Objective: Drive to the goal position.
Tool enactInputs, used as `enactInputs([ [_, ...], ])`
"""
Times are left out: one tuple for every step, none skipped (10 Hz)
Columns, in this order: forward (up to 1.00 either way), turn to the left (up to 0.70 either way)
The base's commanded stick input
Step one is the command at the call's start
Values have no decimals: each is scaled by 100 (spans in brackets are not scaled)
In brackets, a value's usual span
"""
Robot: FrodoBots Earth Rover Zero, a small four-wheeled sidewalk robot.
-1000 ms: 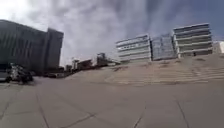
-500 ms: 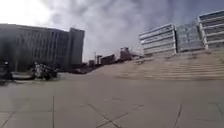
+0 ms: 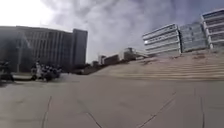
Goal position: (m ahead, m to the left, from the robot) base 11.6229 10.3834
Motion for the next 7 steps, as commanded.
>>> enactInputs([
  [70, 0],
  [70, 0],
  [70, 0],
  [70, 0],
  [70, 0],
  [70, 0],
  [70, 1],
])
